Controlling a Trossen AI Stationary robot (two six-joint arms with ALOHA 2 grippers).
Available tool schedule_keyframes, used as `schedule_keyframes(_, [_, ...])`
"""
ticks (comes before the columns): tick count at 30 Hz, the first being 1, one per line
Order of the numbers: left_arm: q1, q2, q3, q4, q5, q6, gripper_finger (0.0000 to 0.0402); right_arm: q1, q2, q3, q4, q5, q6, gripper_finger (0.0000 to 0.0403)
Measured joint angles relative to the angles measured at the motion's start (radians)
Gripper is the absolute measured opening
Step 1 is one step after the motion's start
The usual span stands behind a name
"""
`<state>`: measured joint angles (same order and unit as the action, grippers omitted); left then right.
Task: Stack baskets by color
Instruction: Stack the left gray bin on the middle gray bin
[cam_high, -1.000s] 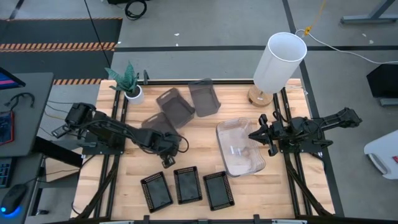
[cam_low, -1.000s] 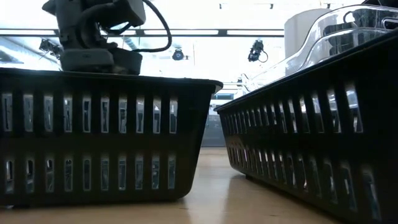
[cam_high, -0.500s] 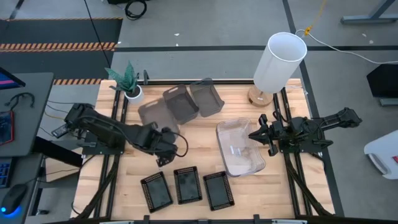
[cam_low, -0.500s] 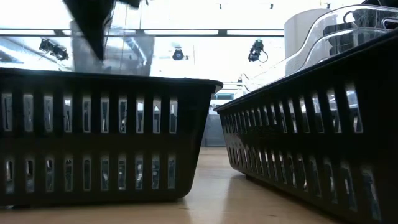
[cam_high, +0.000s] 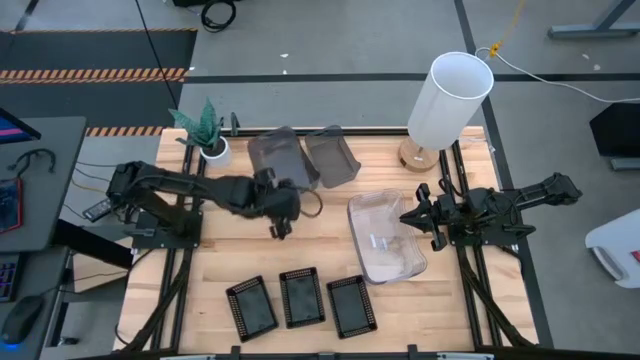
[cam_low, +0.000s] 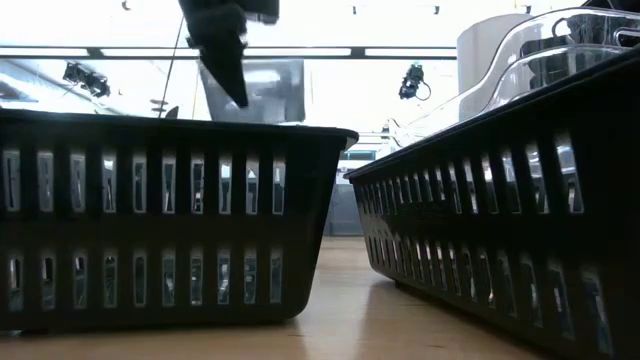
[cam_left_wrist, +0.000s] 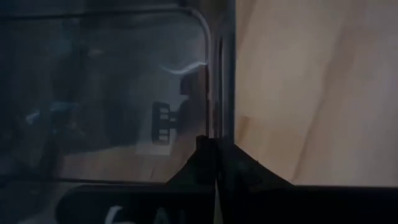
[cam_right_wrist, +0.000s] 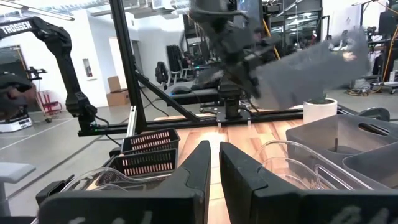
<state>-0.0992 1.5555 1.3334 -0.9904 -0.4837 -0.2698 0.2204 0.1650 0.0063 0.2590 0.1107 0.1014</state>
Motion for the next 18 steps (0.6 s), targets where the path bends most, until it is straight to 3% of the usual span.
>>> schedule_keyframes(9, [0.212, 0.003, -0.102, 0.209, 0.147, 0.132, 0.0006, 0.000, 0.000, 0.000, 0.000, 0.000, 0.000, 0.0041])
schedule_keyframes(18, [0.282, 0.018, -0.176, 0.310, 0.212, 0.122, 0.0005, 0.000, 0.000, 0.000, 0.001, 0.000, 0.000, 0.0041])
